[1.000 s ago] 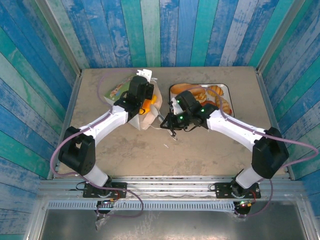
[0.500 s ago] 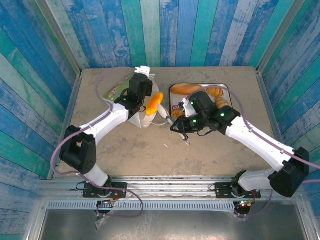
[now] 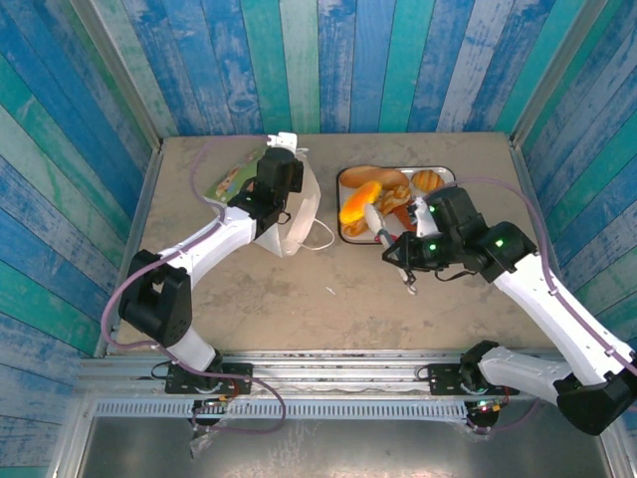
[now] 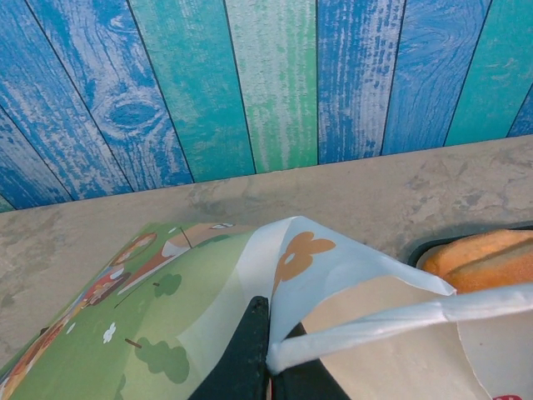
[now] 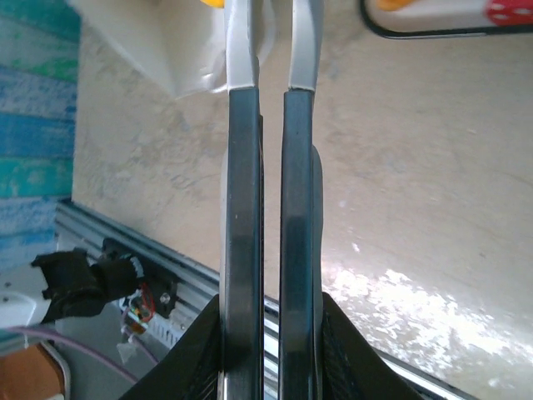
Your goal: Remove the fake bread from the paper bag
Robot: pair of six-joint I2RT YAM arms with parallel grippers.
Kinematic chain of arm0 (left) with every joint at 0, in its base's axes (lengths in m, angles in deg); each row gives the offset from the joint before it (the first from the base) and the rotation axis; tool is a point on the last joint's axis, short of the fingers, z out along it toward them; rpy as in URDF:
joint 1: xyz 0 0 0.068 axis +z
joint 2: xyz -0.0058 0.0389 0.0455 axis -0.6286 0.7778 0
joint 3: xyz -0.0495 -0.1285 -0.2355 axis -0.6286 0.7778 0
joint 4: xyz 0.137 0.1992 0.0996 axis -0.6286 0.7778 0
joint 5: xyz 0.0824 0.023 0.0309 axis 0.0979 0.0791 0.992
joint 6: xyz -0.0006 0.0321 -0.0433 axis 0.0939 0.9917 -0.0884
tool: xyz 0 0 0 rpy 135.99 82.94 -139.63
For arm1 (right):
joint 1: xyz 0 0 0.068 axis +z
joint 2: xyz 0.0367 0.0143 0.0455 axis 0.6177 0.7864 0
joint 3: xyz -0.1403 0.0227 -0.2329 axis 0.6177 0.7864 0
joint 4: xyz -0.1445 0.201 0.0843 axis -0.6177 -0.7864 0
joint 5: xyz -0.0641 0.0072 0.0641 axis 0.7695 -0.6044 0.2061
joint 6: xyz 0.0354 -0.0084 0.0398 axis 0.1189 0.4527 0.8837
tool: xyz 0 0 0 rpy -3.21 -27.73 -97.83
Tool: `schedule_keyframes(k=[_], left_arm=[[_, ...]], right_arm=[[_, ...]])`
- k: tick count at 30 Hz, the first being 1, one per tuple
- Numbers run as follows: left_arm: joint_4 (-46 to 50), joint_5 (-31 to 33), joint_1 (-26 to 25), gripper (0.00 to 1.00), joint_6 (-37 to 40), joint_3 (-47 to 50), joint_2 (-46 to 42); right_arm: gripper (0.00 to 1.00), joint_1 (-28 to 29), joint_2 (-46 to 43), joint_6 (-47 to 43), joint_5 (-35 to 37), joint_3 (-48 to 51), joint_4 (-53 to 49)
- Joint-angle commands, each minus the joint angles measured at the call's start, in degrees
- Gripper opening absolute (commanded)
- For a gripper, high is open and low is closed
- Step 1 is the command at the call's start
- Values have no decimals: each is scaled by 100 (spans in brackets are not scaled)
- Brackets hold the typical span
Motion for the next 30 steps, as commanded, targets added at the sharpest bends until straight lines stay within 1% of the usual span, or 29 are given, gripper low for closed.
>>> schedule_keyframes(k=[1, 4, 7, 16, 24, 30], left_arm=[[-171, -52, -8, 0, -92, 111, -154], [-226, -110, -3, 0, -111, 181, -219], [-271, -176, -7, 0, -111, 253, -291], [-358, -361, -4, 0, -102, 308, -357], [-409, -397, -1, 0, -90, 351, -308], [-415, -426, -4, 0, -84, 361, -322]], right_arm=[[8, -472, -77, 126, -357, 299, -275], [9, -890, 23, 78, -678, 438, -284], [9, -1192, 213, -33, -926, 493, -355], [9, -1692, 704, -207, -1097, 705, -327], [11, -1860, 1020, -237, -1259, 791, -117], [13, -1873, 1184, -216, -1287, 810, -12]])
